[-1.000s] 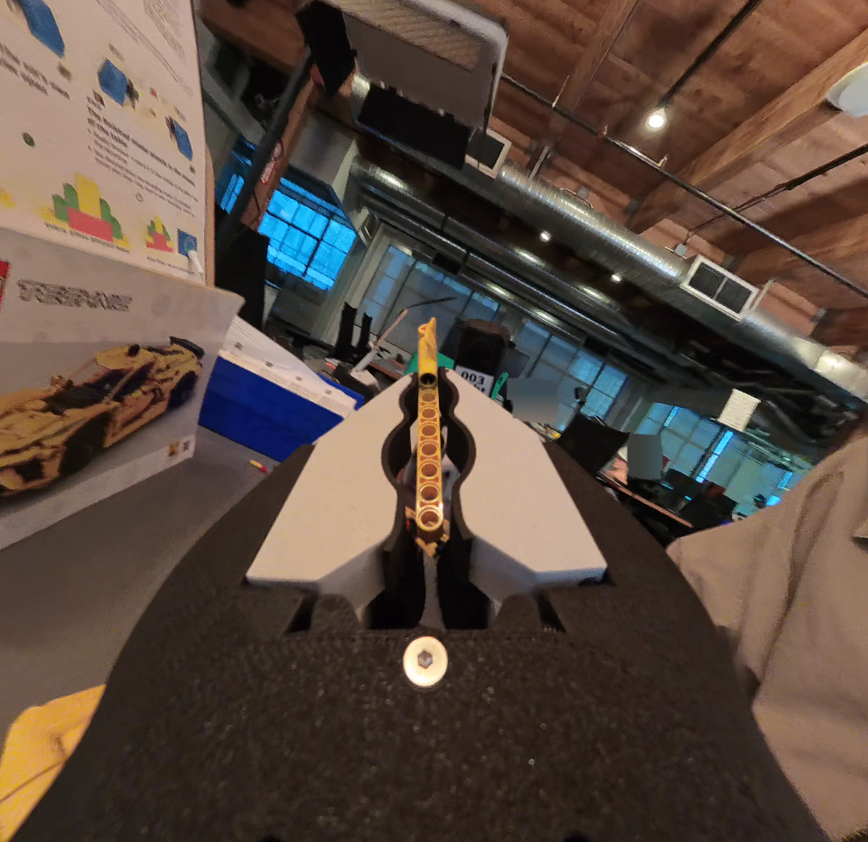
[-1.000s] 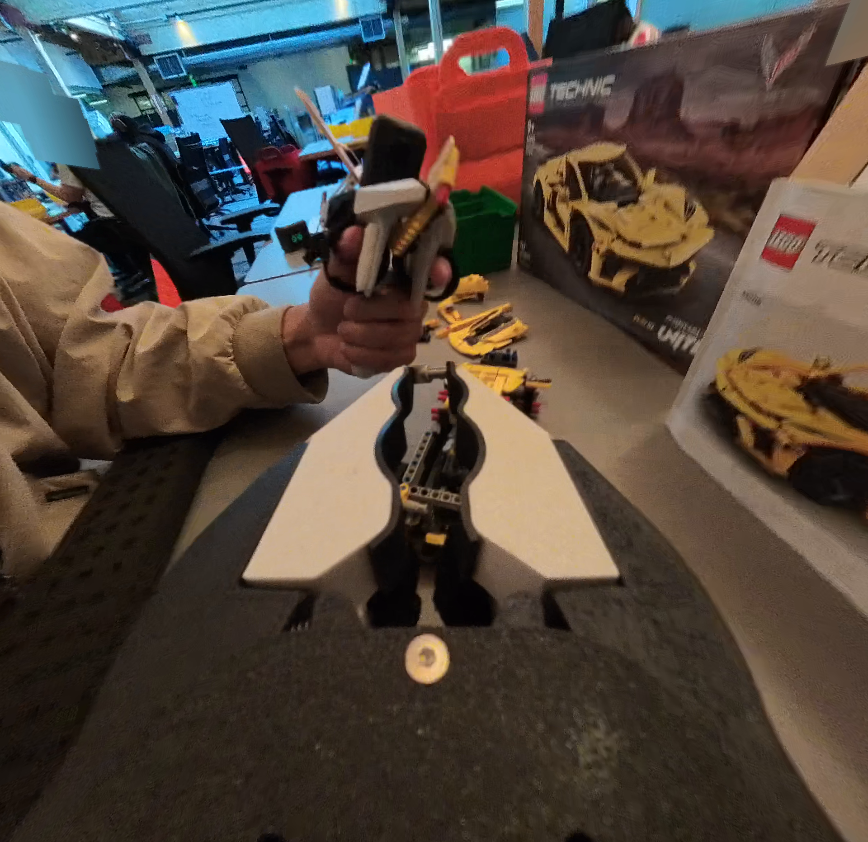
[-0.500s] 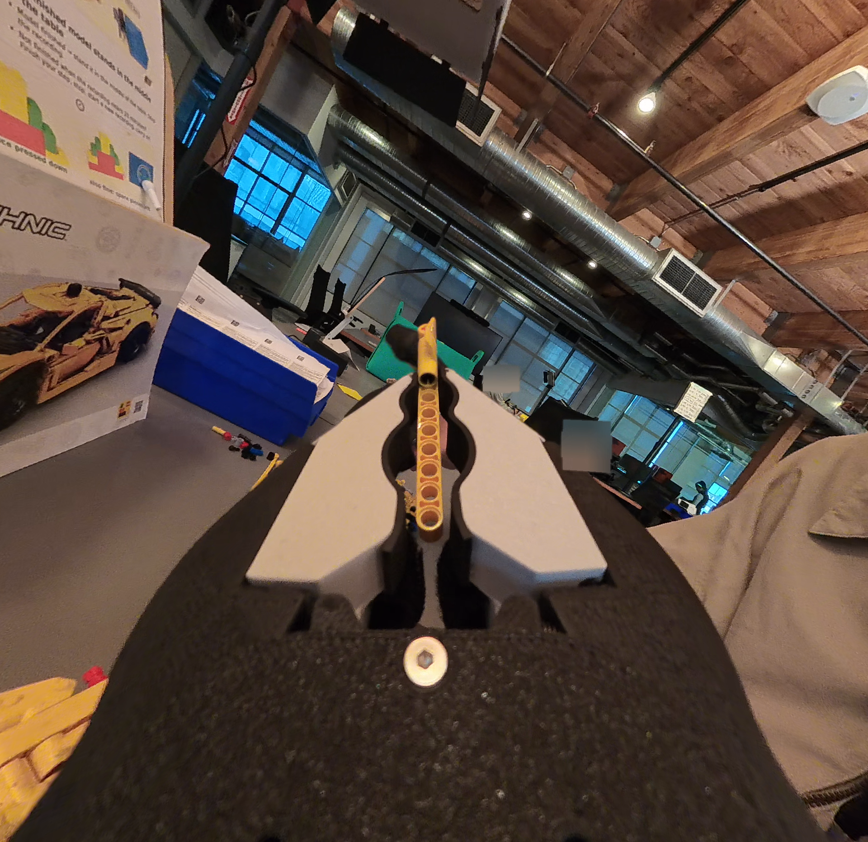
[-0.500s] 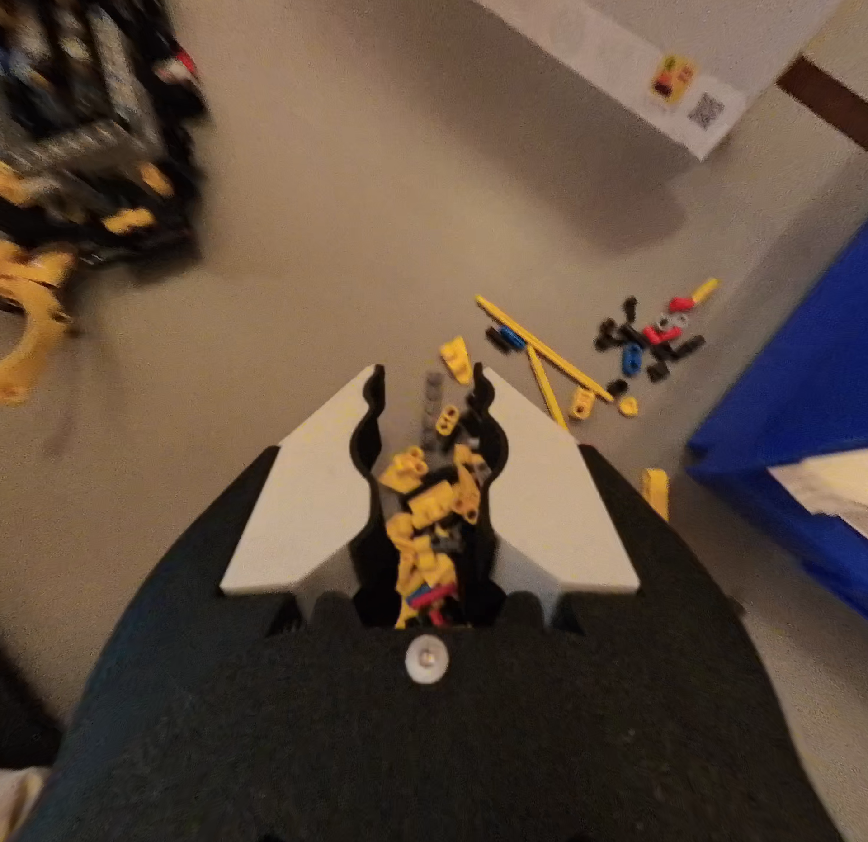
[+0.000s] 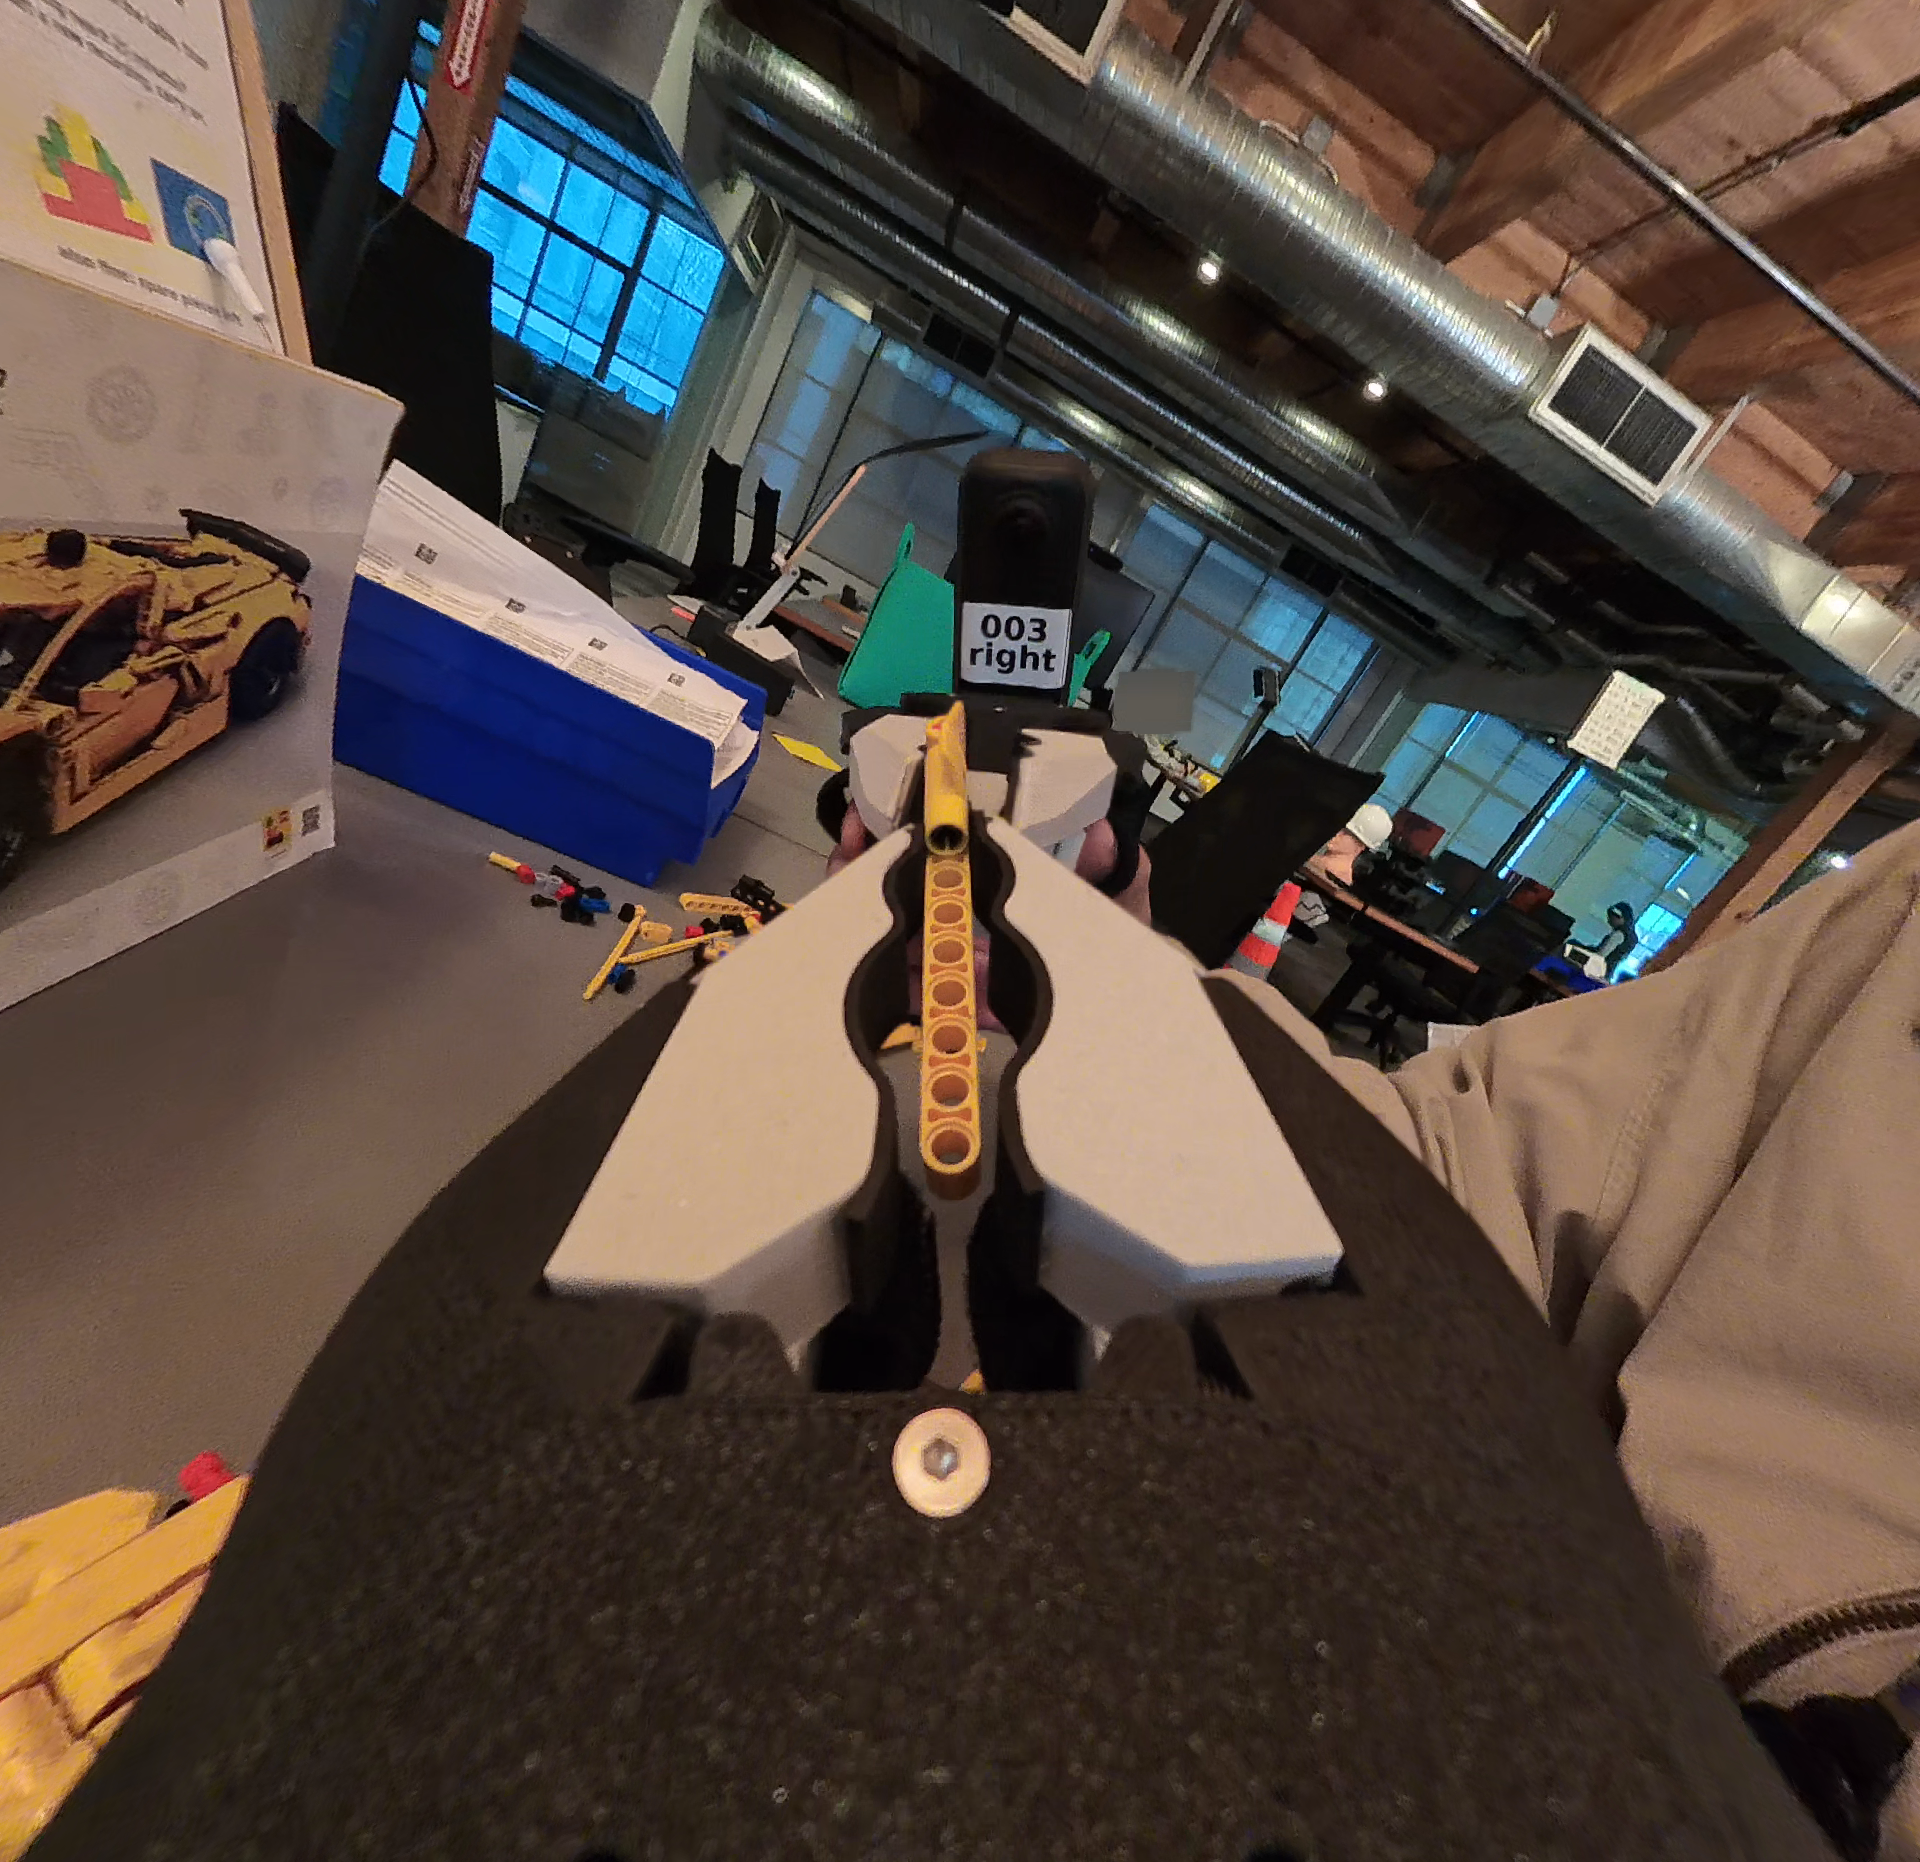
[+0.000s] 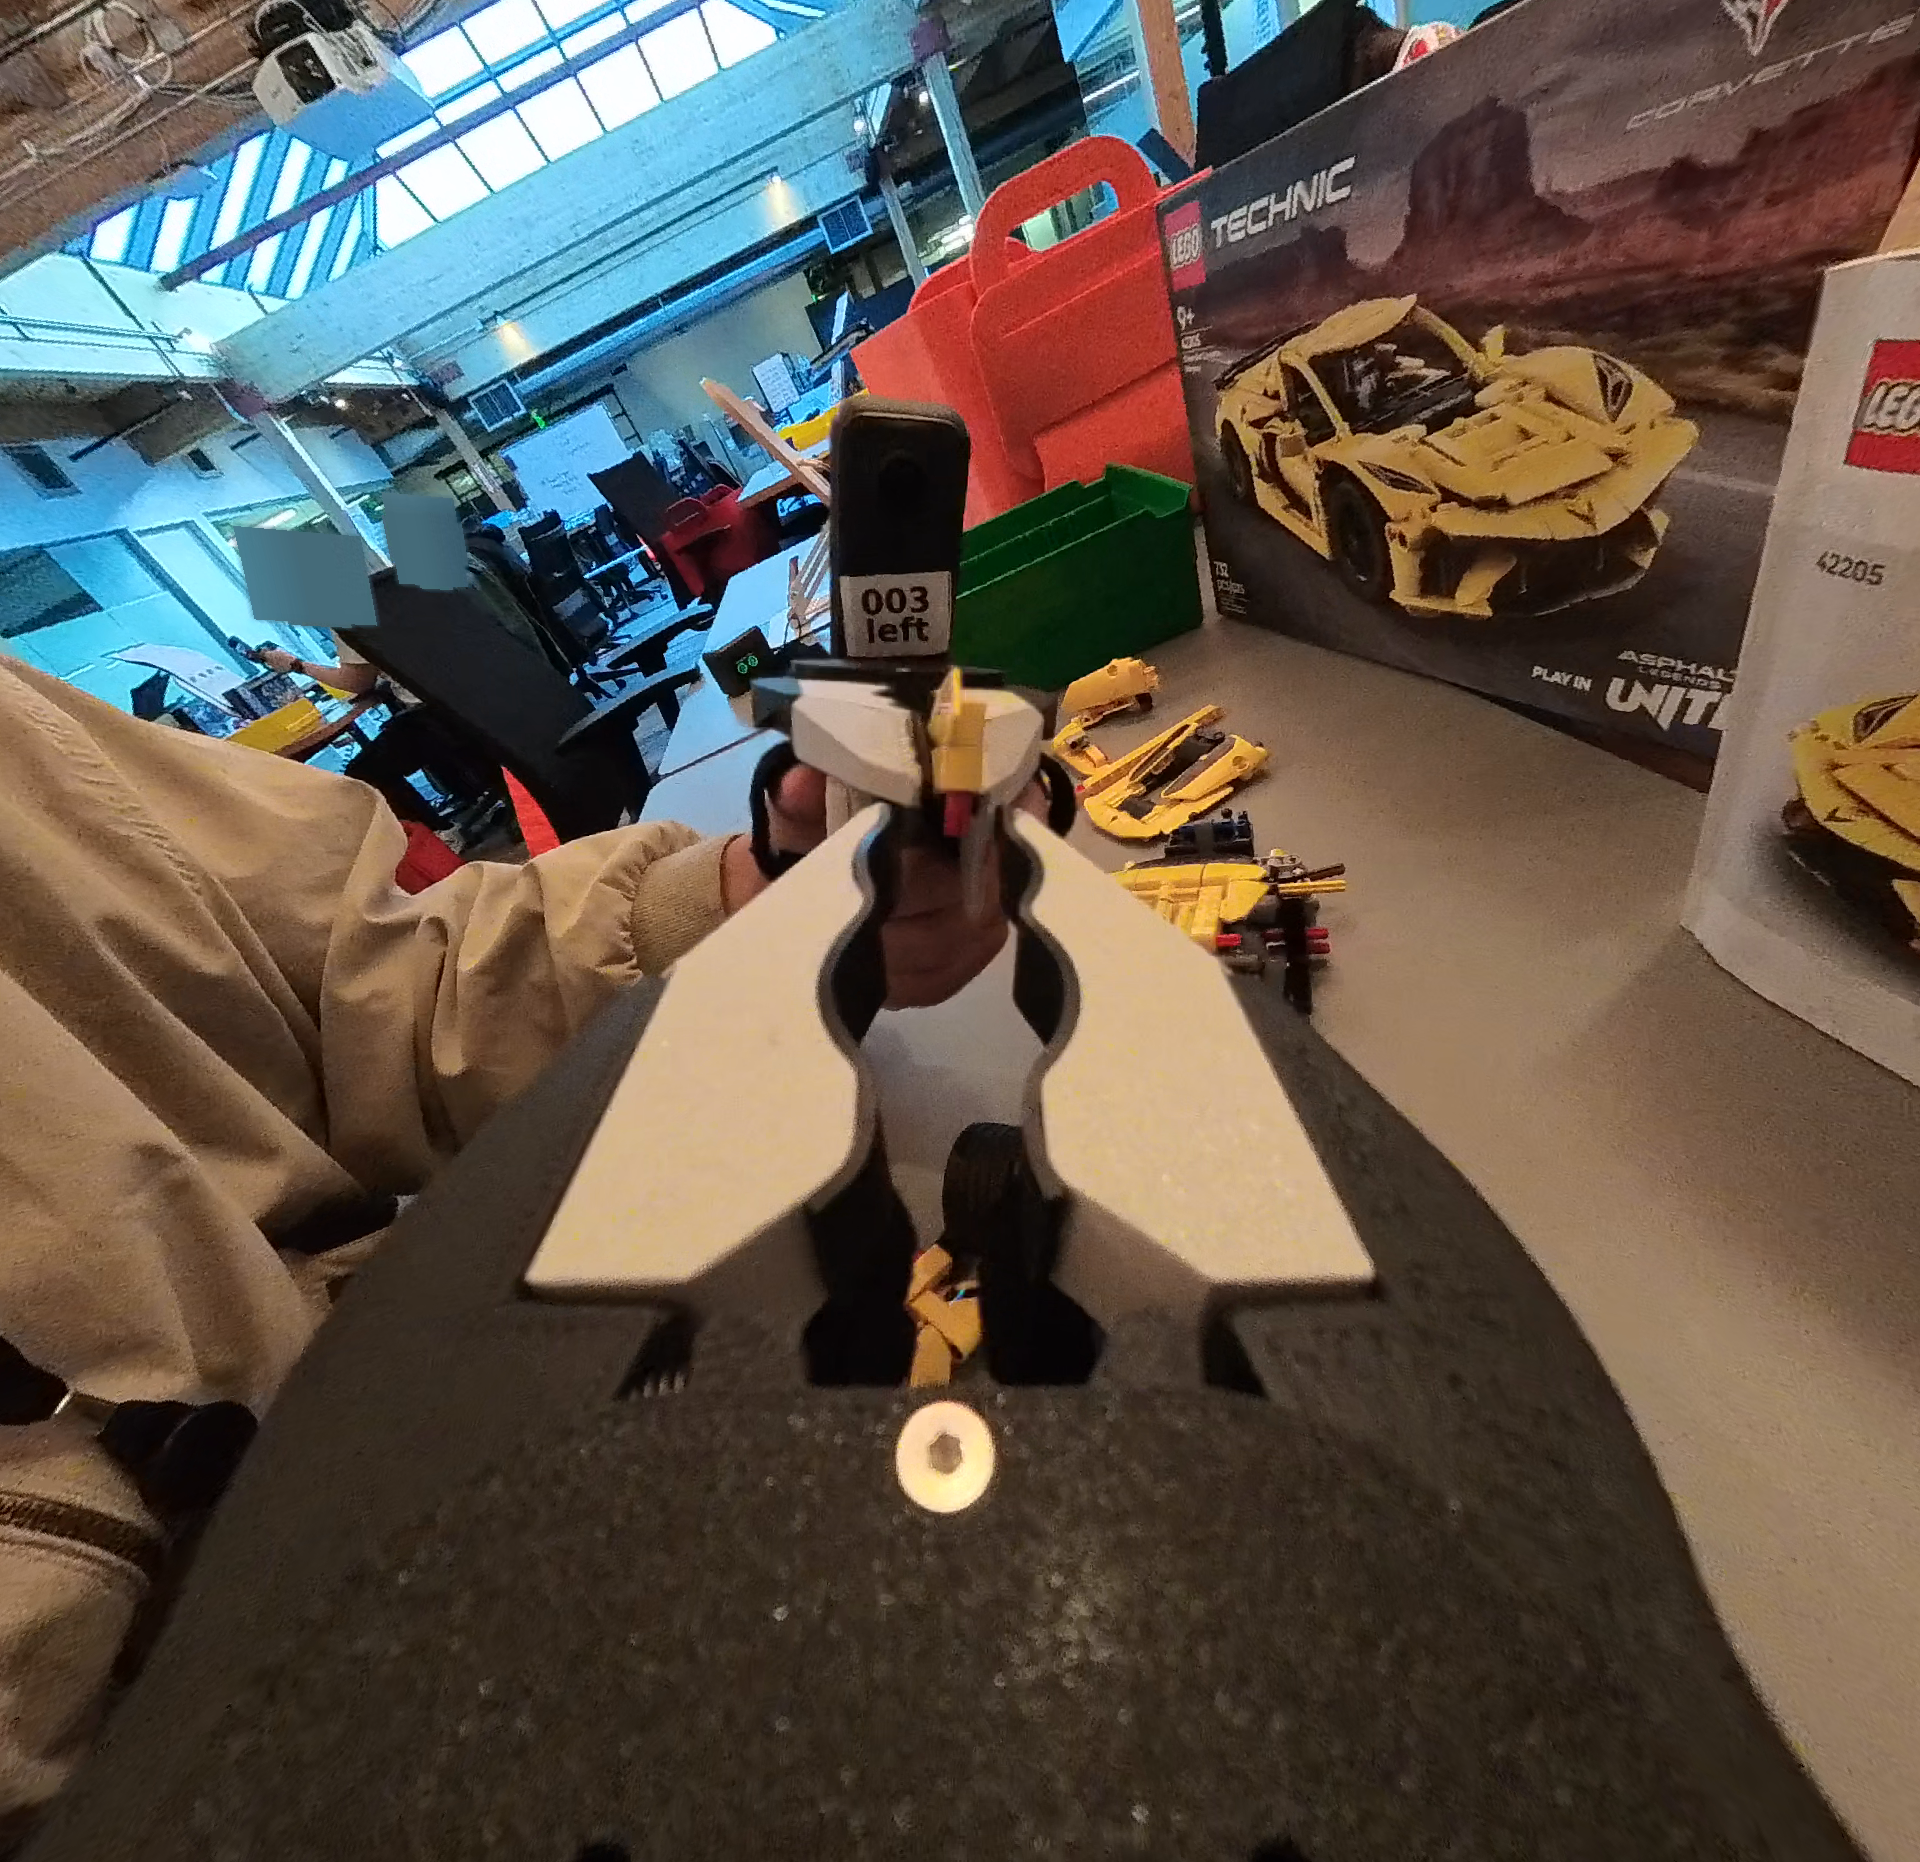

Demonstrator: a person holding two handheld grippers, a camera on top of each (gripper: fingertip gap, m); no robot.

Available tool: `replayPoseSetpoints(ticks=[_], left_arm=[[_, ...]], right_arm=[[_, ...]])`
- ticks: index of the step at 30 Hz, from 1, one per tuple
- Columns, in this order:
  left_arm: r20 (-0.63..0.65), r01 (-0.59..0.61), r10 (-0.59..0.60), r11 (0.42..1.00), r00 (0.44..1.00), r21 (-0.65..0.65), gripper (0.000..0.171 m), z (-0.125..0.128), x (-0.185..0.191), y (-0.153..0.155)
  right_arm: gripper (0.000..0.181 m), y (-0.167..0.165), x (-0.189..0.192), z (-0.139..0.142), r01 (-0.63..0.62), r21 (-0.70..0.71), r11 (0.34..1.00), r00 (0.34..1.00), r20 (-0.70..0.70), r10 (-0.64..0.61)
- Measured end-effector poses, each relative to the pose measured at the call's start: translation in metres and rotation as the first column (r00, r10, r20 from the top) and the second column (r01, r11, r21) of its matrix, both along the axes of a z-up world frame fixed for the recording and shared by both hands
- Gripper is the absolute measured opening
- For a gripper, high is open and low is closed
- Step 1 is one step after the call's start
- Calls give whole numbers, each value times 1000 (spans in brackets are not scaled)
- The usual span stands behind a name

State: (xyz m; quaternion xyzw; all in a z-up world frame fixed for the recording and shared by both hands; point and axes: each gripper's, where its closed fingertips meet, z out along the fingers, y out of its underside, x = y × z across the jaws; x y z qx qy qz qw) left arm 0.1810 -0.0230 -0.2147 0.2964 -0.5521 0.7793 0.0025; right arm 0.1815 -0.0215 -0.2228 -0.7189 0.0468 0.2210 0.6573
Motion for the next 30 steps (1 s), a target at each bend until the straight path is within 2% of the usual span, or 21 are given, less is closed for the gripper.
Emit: replayPoseSetpoints(ticks=[5, 10, 13, 18, 24, 28, 30], left_arm=[[0, 12, -12, 1000, 1000, 4, 5, -1, -1, -3], [21, -18, 16, 995, 1000, 99, 5, -9, 0, -5], [37, 0, -6, 987, 999, 158, 6, -15, -5, -12], [45, 48, -57, 982, 997, 183, 6, -17, -12, -23], [80, 39, -53, 984, 995, 175, 5, -11, -13, -20], [85, 9, -21, 990, 996, 138, 6, -2, -10, -17], [82, -12, 6, 998, 997, 66, 7, 6, -9, -14]], right_arm=[[2, -1, -1, -2, 3, -8, 1000, 1000, 21, -2], [19, -6, 6, 2, 31, 21, 999, 999, 8, -31], [20, -8, 4, 7, -2, 56, 998, 999, -37, 4], [6, -4, -13, -2, -107, 20, 994, 994, -35, 107], [6, -3, -14, 3, -133, 23, 991, 991, -4, 133], [5, 0, -12, 13, -114, 111, 987, 988, -90, 124], [6, -1, -7, 23, -103, 196, 975, 976, -171, 137]])
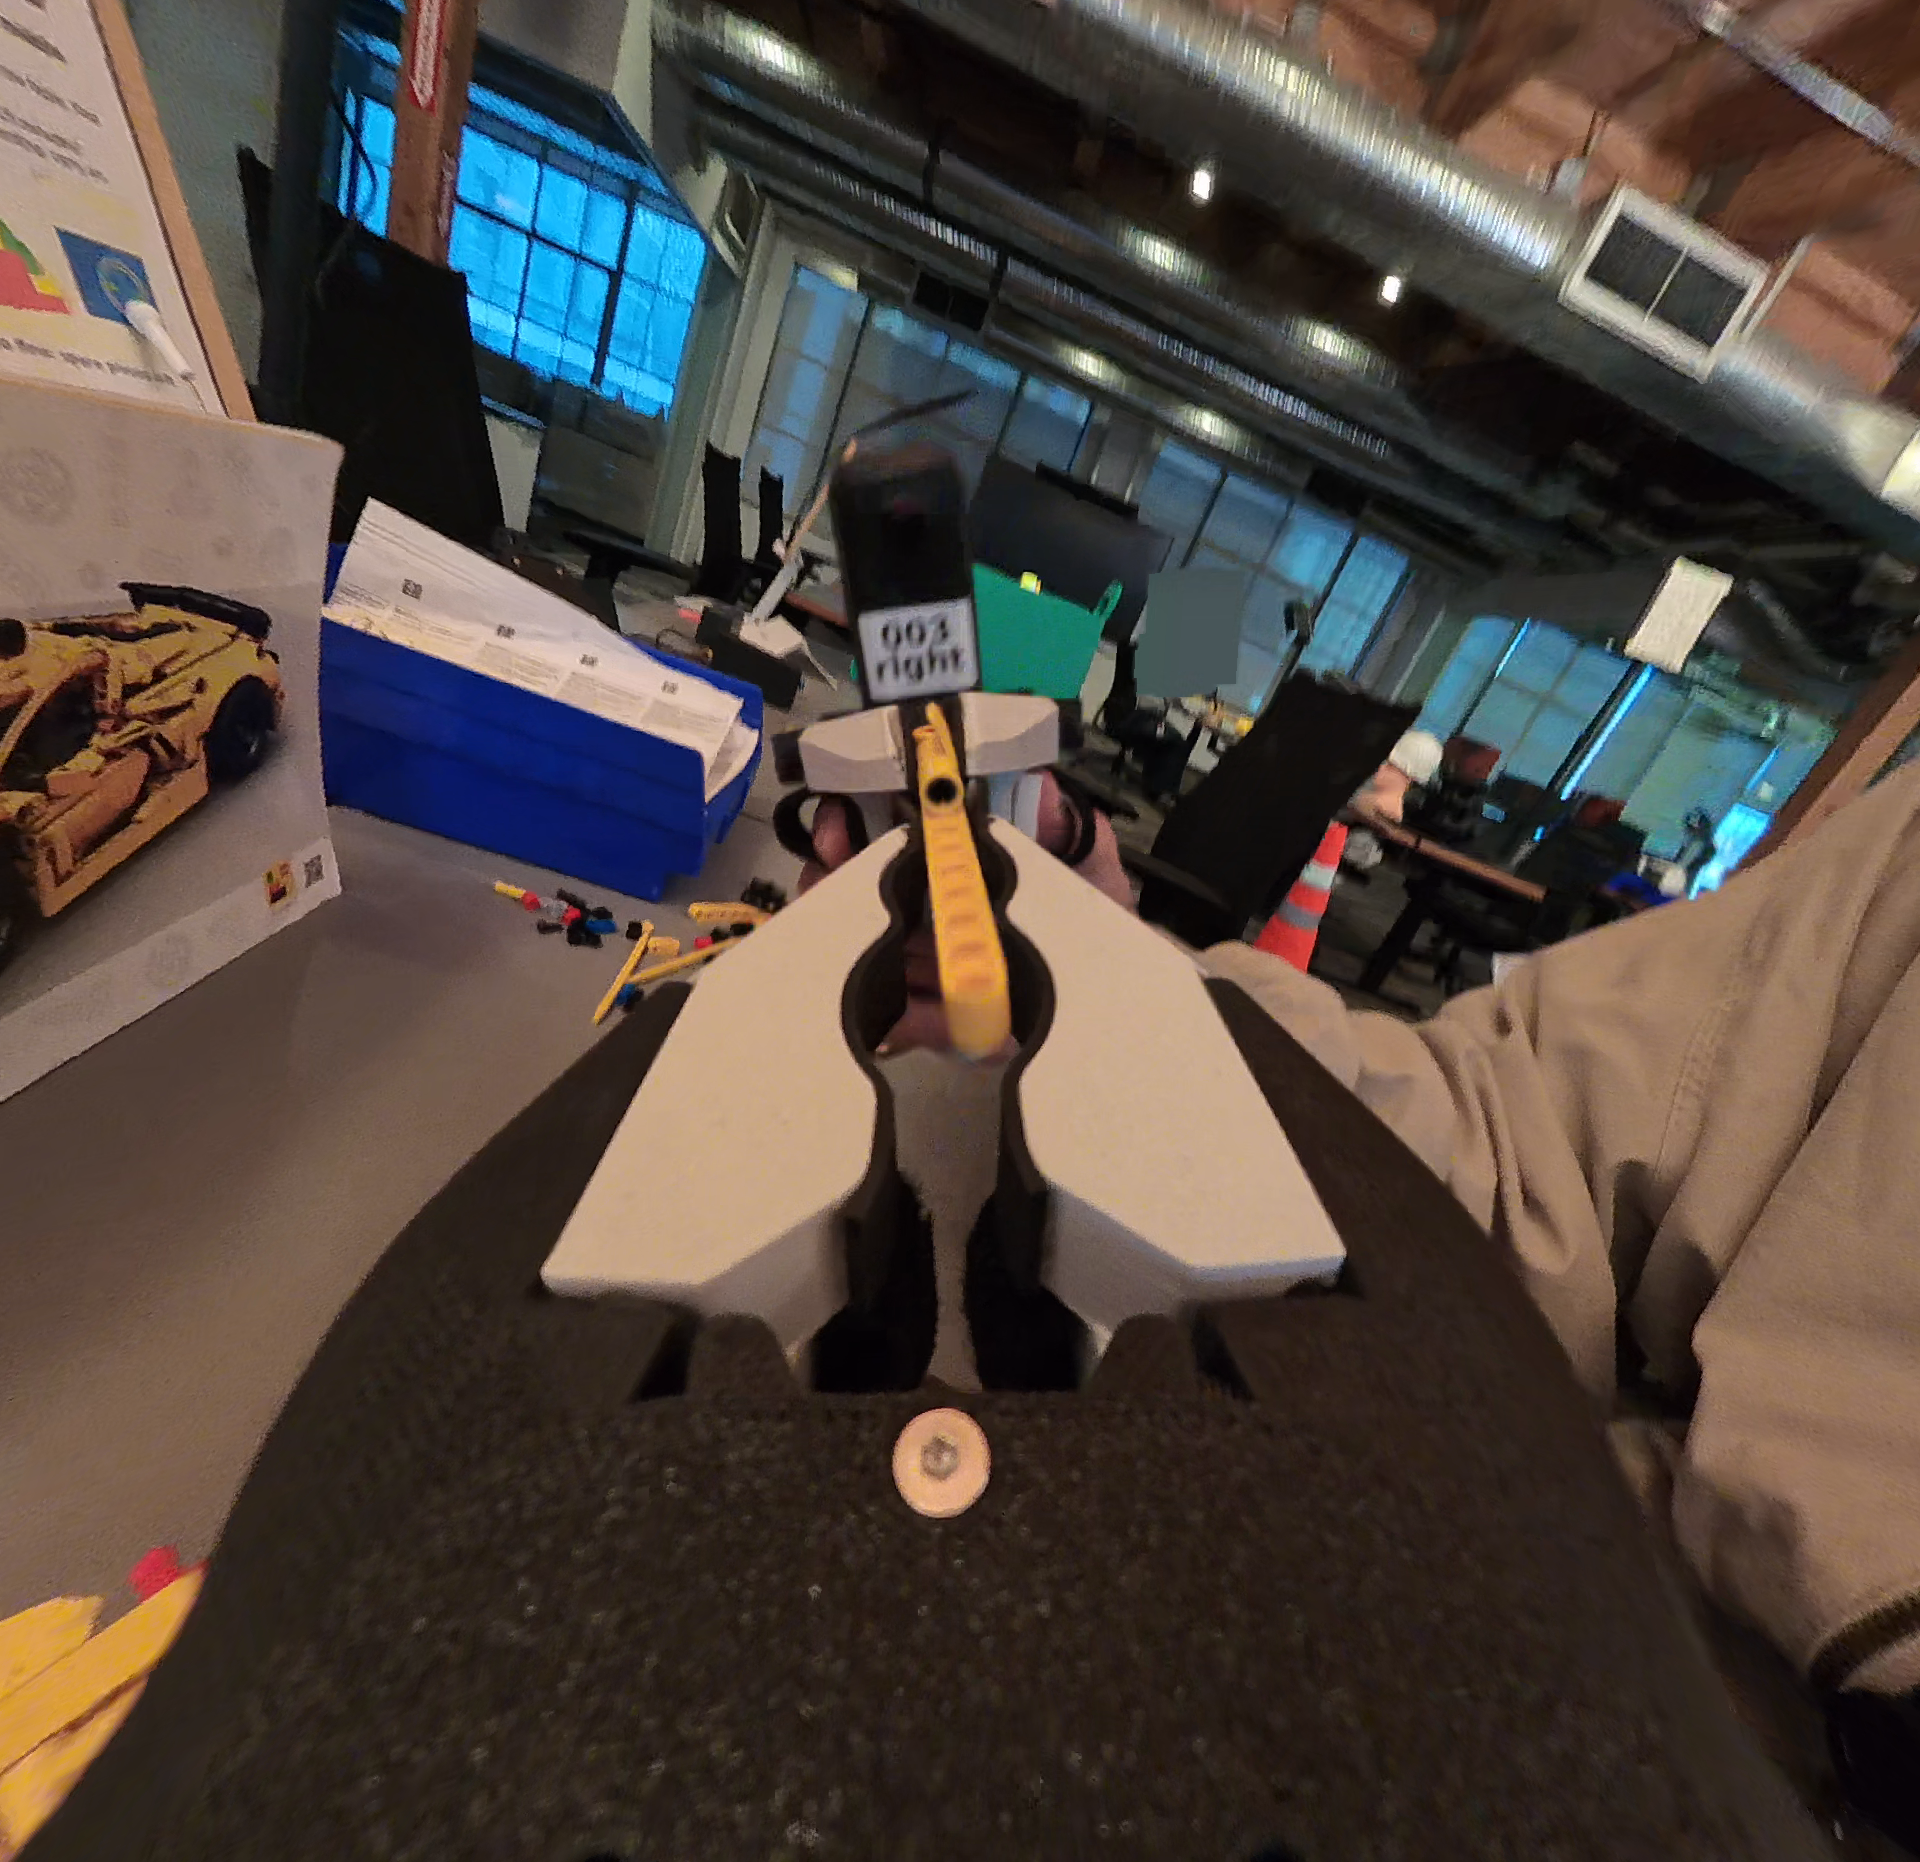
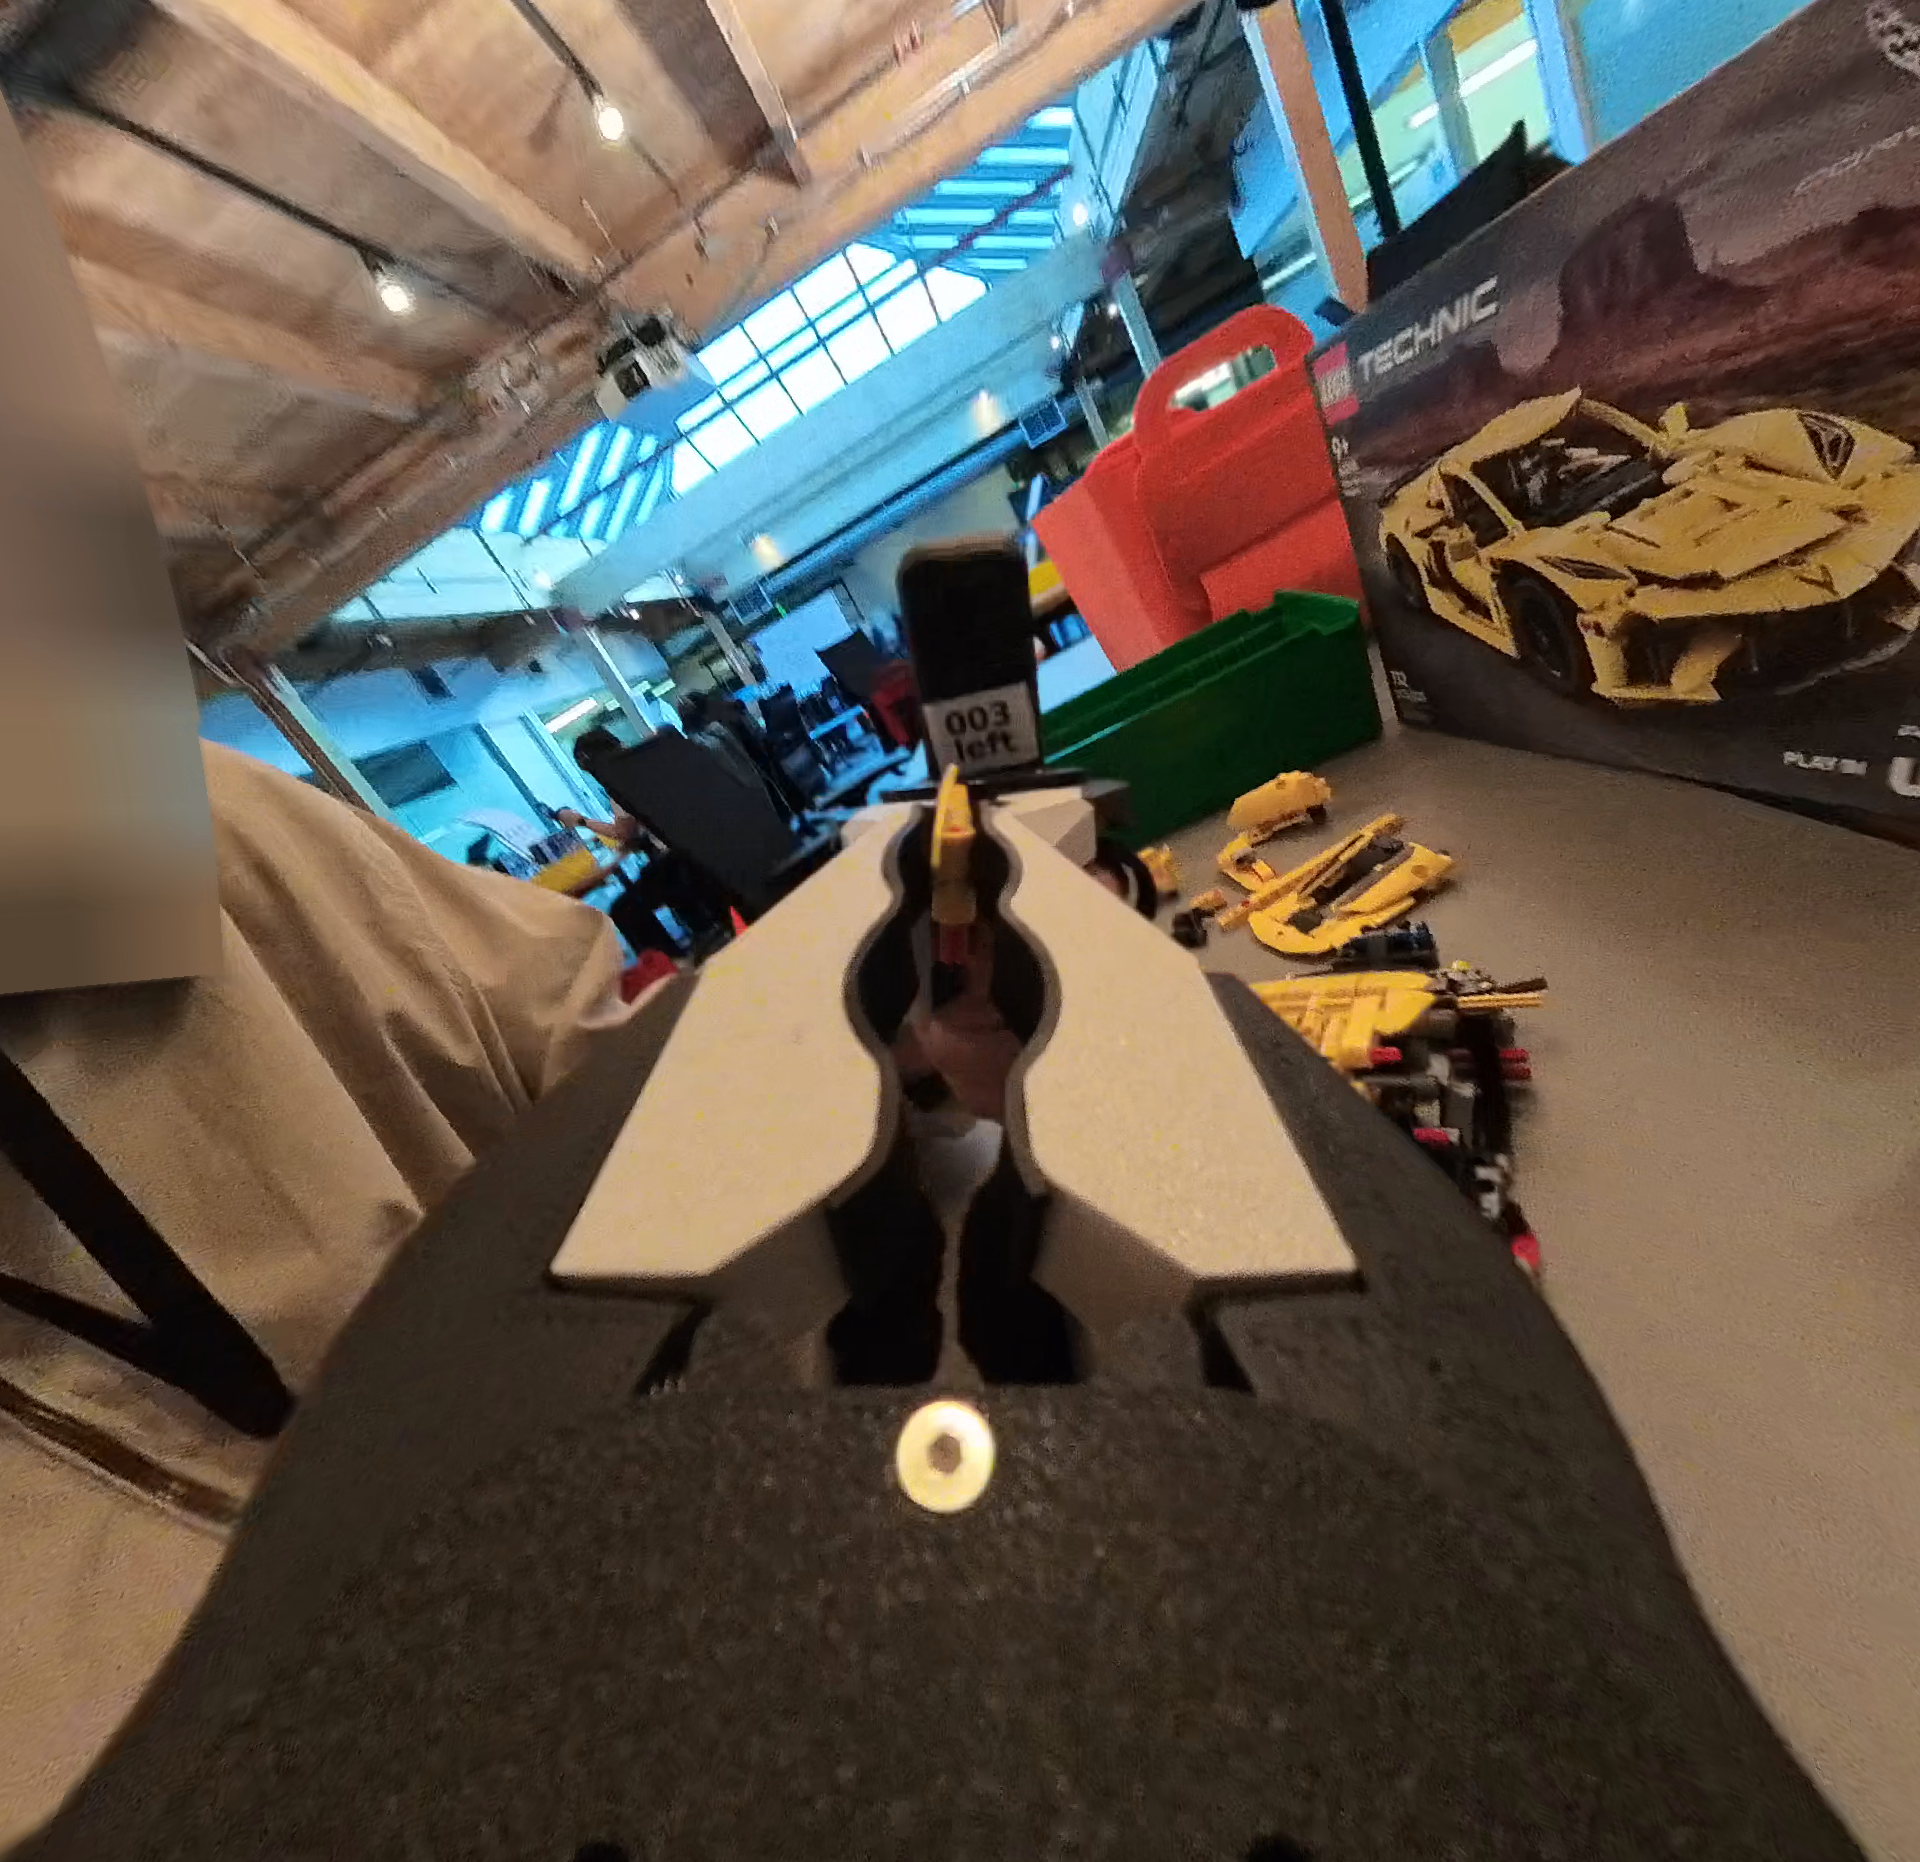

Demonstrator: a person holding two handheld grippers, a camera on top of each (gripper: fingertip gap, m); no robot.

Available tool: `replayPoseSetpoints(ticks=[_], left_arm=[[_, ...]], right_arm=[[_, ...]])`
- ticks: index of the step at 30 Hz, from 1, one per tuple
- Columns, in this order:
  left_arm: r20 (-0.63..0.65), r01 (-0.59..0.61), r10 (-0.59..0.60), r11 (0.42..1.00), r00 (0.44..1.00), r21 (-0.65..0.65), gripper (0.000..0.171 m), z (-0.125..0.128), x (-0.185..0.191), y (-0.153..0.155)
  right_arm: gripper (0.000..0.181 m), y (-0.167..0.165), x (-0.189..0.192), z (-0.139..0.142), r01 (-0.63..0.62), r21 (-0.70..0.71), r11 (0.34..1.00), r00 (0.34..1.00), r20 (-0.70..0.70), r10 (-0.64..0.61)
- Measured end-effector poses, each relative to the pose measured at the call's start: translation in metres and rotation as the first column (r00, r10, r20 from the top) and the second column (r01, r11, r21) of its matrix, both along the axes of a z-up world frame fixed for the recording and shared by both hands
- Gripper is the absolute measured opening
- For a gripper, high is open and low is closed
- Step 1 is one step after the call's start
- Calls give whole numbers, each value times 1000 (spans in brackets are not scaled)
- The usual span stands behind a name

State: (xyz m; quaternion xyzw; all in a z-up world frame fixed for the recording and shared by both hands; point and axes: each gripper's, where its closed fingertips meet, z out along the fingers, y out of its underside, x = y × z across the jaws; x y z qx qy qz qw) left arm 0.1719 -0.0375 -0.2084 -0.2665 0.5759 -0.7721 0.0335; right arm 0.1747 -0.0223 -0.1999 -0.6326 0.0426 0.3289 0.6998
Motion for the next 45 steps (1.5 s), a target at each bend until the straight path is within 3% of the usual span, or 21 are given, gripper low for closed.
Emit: replayPoseSetpoints(ticks=[3, 8, 10, 16, 18, 21, 23, 26, 34, 40, 45], left_arm=[[-13, -30, 30, 999, 999, -22, 8, 1, 4, 0], [-55, -11, 6, 995, 998, -95, 7, 1, 7, -1], [-14, -48, 47, 997, 999, -63, 6, -1, 10, -1], [32, -182, 181, 983, 983, 25, 6, -2, 20, 3], [37, -171, 169, 983, 985, 67, 6, -6, 20, 6], [45, -79, 72, 982, 996, 172, 6, -12, 6, 6], [48, -22, 10, 963, 999, 268, 6, -20, -5, 3], [28, 54, -66, 950, 997, 307, 6, -25, -16, -5], [-9, 92, -94, 956, 996, 280, 6, -30, -15, -7], [-17, 93, -92, 951, 996, 296, 6, -33, -15, -5], [-14, 94, -94, 952, 996, 291, 6, -33, -15, -7]], right_arm=[[6, -1, 4, 0, -3, 24, 1000, 999, -53, 5], [6, -1, 5, -2, 33, -7, 999, 999, 11, -33], [6, -1, 8, -3, 55, -11, 998, 998, 2, -55], [5, 5, 22, 1, 103, 92, 990, 968, -240, -79], [6, 8, 21, -3, 93, 96, 991, 962, -265, -64], [6, 6, 4, -10, -15, 20, 1000, 998, -63, 16], [14, -1, -1, -16, -28, -52, 998, 998, 63, 31], [22, -8, -10, -27, -35, -138, 990, 980, 188, 61], [7, -5, -20, -33, -41, -174, 984, 969, 234, 82], [12, -1, -20, -32, -43, -150, 988, 975, 209, 74], [6, -2, -19, -32, -41, -166, 985, 974, 212, 77]])
